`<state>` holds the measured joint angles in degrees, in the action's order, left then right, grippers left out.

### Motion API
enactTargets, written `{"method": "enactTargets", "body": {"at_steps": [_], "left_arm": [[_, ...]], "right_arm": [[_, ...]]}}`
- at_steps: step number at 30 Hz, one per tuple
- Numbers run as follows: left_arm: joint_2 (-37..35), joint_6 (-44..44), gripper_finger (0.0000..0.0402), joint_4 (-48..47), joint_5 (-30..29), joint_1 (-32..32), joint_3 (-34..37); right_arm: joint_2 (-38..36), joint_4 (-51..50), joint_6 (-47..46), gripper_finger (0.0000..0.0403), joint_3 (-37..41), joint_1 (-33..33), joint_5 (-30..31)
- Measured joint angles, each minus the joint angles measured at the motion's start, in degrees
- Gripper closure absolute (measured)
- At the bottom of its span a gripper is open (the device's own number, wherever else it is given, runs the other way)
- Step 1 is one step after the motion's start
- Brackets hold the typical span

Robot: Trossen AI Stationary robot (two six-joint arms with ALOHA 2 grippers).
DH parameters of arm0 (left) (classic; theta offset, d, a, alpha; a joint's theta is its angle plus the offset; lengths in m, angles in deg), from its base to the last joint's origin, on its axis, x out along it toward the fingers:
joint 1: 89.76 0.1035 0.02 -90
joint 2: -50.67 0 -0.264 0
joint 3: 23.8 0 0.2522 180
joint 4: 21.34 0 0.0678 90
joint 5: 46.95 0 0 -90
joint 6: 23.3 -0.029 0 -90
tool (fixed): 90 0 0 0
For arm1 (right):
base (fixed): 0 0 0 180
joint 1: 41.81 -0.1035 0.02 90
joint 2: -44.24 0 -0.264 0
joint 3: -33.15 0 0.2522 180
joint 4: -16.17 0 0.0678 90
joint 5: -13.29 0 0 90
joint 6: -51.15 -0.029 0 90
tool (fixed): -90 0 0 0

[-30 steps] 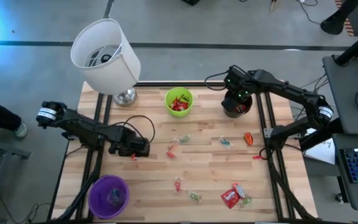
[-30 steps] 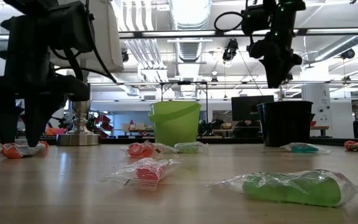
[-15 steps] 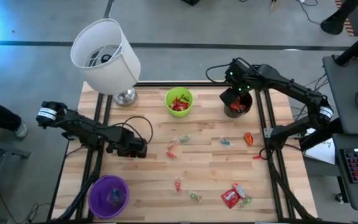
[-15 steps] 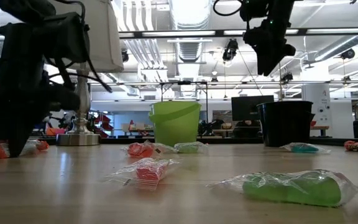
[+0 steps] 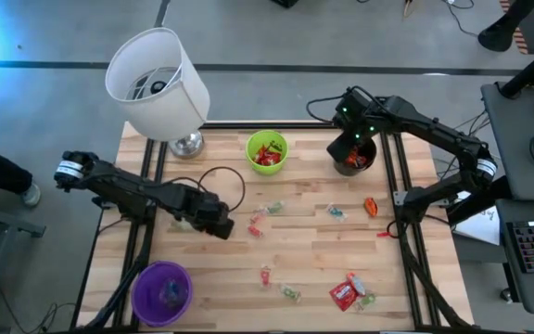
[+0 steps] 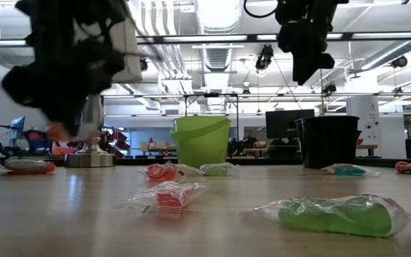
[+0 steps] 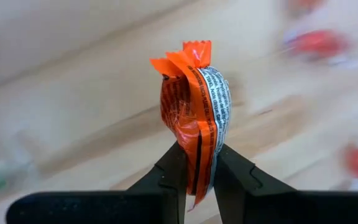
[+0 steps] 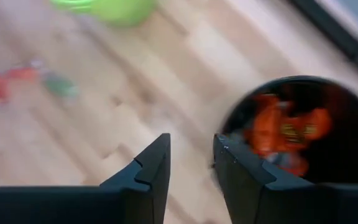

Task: Sort candy
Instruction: Put the orange candy into the black bucket

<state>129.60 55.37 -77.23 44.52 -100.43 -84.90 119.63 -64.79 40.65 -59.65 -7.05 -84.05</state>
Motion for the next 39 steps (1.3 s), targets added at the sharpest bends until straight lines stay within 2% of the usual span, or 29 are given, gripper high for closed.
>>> {"method": "enactTargets", "body": {"at_steps": [7, 10, 17, 23, 30, 39], "left_arm": [[-0.02, -8.80, 0.0362, 0.23, -9.57, 0.00, -9.56], [-0.02, -12.73, 0.0362, 0.35, -13.46, 0.00, -13.34], [0.27, -20.50, 0.0362, 0.60, -21.72, 0.20, -19.82], [2.59, -26.01, 0.0362, 0.41, -21.96, 0.84, -23.35], [6.41, -27.47, 0.0362, -1.02, -21.95, 1.05, -26.33], [8.07, -29.37, 0.0362, -0.96, -23.29, 1.05, -29.93]], "right_arm": [[0.00, 0.21, 5.45, 0.0310, 0.04, 0.00, -16.26], [0.00, 0.21, 7.14, 0.0317, 0.04, 0.00, -20.48], [1.29, 0.60, 4.49, 0.0313, 0.04, 0.00, -21.61], [2.74, 0.59, 3.86, 0.0302, 0.06, 0.00, -21.44], [2.80, 0.18, -0.37, 0.0305, 0.06, 0.00, -21.17], [2.80, 0.23, 10.38, 0.0326, 0.08, 0.00, -21.19]]}}
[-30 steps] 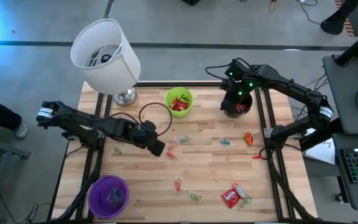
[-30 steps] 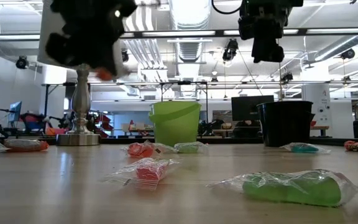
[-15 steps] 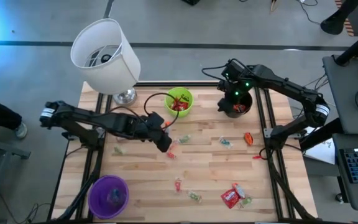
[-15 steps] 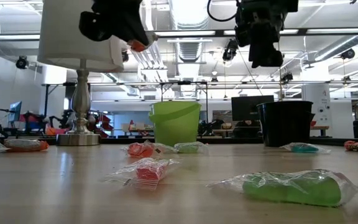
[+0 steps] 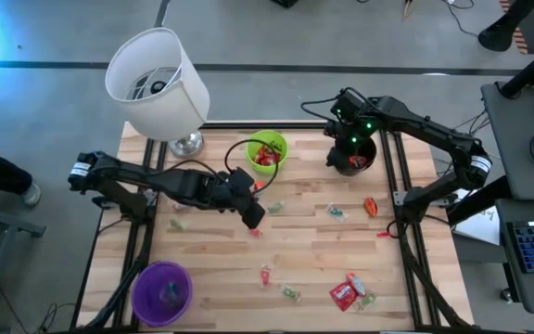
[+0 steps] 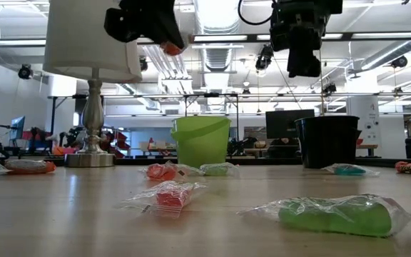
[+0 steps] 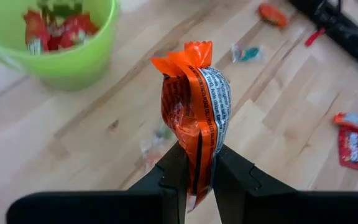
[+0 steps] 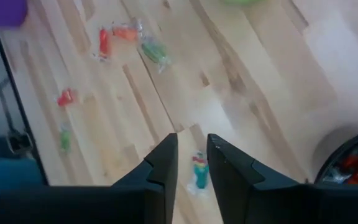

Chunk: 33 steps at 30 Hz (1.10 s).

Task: Sort candy
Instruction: Put the orange candy into the black bucket

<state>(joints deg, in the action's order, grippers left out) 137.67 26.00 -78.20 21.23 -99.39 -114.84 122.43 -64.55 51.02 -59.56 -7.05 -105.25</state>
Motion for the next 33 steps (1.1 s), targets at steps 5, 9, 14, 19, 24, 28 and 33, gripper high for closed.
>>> {"method": "enactTargets", "body": {"at_steps": [5, 9, 14, 19, 24, 28, 33], "left_arm": [[-0.04, -4.53, 0.0362, 0.04, -0.32, 0.34, -4.09], [-0.02, -7.05, 0.0362, -0.19, -0.37, 0.90, -6.55], [-0.02, -8.59, 0.0362, -0.16, -0.35, 1.95, -8.11], [-0.03, -8.61, 0.0362, 0.23, -0.35, 3.39, -7.97], [0.19, -8.64, 0.0362, 1.17, -0.33, 4.94, -7.23], [0.55, -11.75, 0.0362, 4.34, -0.32, 5.47, -7.06], [0.66, -15.32, 0.0362, 8.25, -0.10, 5.98, -7.03]], "right_arm": [[0.00, 3.22, 4.55, 0.0352, 0.02, -0.63, 0.08], [0.00, 5.49, 4.23, 0.0348, 0.02, -1.86, 0.04], [0.00, 5.49, 6.71, 0.0303, 0.02, -3.77, 0.03], [0.00, 9.47, 5.29, 0.0248, 0.02, -5.22, -1.92], [-0.09, 26.75, -4.42, 0.0228, 0.02, -6.57, -14.55], [-0.09, 38.20, -9.60, 0.0227, 0.02, -8.52, -14.69], [-0.09, 42.26, -10.44, 0.0227, 0.02, -10.39, -14.98]]}}
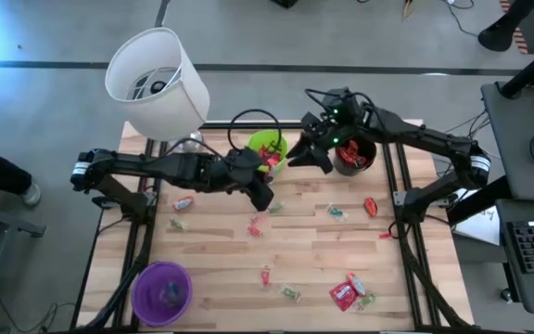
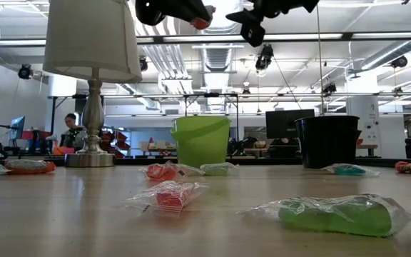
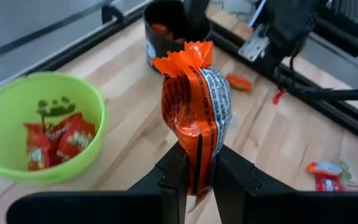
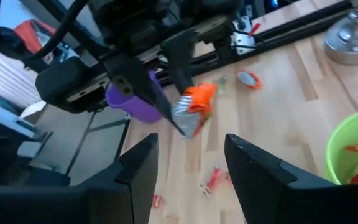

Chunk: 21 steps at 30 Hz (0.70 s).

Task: Sort candy
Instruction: Put the orange candy into the black bucket

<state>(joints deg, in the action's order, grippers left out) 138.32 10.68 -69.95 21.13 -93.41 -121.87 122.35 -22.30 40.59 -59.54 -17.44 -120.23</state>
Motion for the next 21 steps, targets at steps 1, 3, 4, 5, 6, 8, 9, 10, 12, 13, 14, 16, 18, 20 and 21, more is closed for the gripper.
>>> {"method": "enactTargets", "body": {"at_steps": [1, 3, 4, 5, 6, 8, 9, 10, 12, 13, 14, 16, 18, 20, 21], "left_arm": [[0.00, -0.57, 0.0362, 0.78, -0.04, 0.21, 0.00], [0.00, -1.54, 0.0362, 1.72, -0.05, 0.71, 0.04], [0.00, -1.91, 0.0362, 2.31, -0.05, 0.94, 0.04], [0.00, -2.23, 0.0362, 2.62, -0.05, 1.15, 0.04], [0.00, -2.62, 0.0362, 2.82, -0.03, 1.41, 0.04], [0.00, -3.43, 0.0362, 3.15, -0.03, 1.69, 0.04], [0.00, -3.59, 0.0362, 3.21, -0.03, 1.85, 0.04], [0.00, -3.82, 0.0362, 3.28, -0.02, 1.94, 0.04], [0.00, -4.67, 0.0362, 3.32, 0.01, 2.00, 0.04], [0.00, -5.23, 0.0362, 3.32, 0.23, 2.00, 0.04], [0.00, -5.57, 0.0362, 3.29, 0.34, 2.06, 0.05], [0.00, -6.11, 0.0362, 3.41, 0.38, 2.07, 0.09], [0.00, -6.33, 0.0362, 3.43, 0.40, 2.07, 0.09], [0.02, -6.46, 0.0362, 3.31, 0.38, 2.21, 0.11], [0.04, -6.54, 0.0362, 3.40, 0.40, 2.30, 0.11]], "right_arm": [[0.00, 0.19, 0.06, 0.0227, 0.00, -0.35, 0.01], [0.17, 0.35, 0.52, 0.0227, 0.00, -1.23, 0.01], [0.28, 0.56, 0.63, 0.0227, 0.00, -1.66, 0.02], [0.44, 0.74, 0.59, 0.0227, 0.00, -1.93, 0.09], [0.66, 1.15, 0.54, 0.0227, 0.00, -2.24, 0.63], [1.02, 1.83, 0.54, 0.0227, 0.00, -2.89, 3.51], [1.22, 1.83, 0.52, 0.0227, 0.00, -3.03, 5.42], [1.49, 1.89, 0.42, 0.0227, 0.00, -3.07, 6.90], [2.30, 2.58, -0.44, 0.0227, 0.00, -3.07, 7.56], [2.69, 3.63, -1.01, 0.0227, 0.00, -3.22, 7.60], [2.97, 4.26, -1.70, 0.0227, 0.00, -3.31, 7.65], [3.43, 5.71, -2.49, 0.0227, 0.00, -3.43, 7.53], [3.90, 7.00, -2.99, 0.0227, -0.04, -3.45, 7.53], [4.14, 7.26, -3.39, 0.0227, -0.03, -3.56, 7.42], [4.17, 7.28, -3.67, 0.0227, -0.03, -3.71, 7.60]]}}
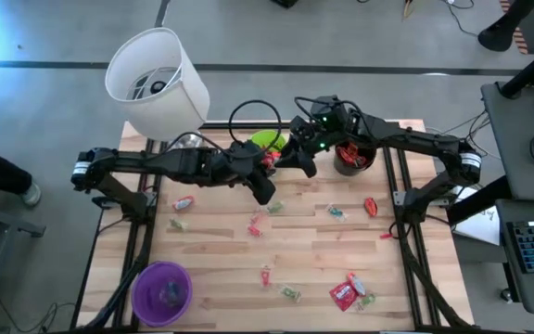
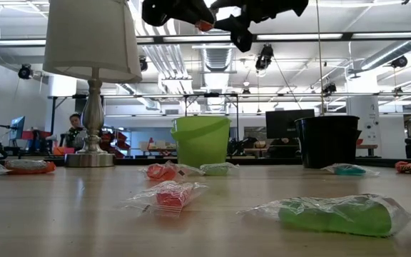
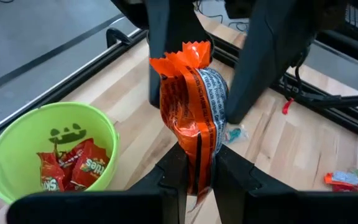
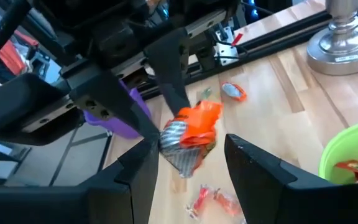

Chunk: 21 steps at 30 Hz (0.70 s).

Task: Sort candy
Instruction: Put the orange candy into the black bucket

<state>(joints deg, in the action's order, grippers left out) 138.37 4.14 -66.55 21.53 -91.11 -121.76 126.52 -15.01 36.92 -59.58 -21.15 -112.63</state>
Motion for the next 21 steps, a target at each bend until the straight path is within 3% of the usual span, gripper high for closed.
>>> {"method": "enactTargets", "body": {"at_steps": [6, 11, 21], "left_arm": [[0.00, -1.51, 0.0362, 0.15, 0.15, 0.81, 0.00], [0.00, -2.38, 0.0362, 0.32, 0.63, 1.49, 0.00], [0.00, -4.44, 0.0362, 0.12, 1.22, 2.34, 0.00]], "right_arm": [[0.21, 1.58, -0.37, 0.0227, 0.01, -0.98, 0.43], [0.35, 3.07, -1.35, 0.0237, -0.01, -1.32, 4.23], [0.35, 2.81, -2.31, 0.0359, 0.01, -1.29, 4.65]]}}
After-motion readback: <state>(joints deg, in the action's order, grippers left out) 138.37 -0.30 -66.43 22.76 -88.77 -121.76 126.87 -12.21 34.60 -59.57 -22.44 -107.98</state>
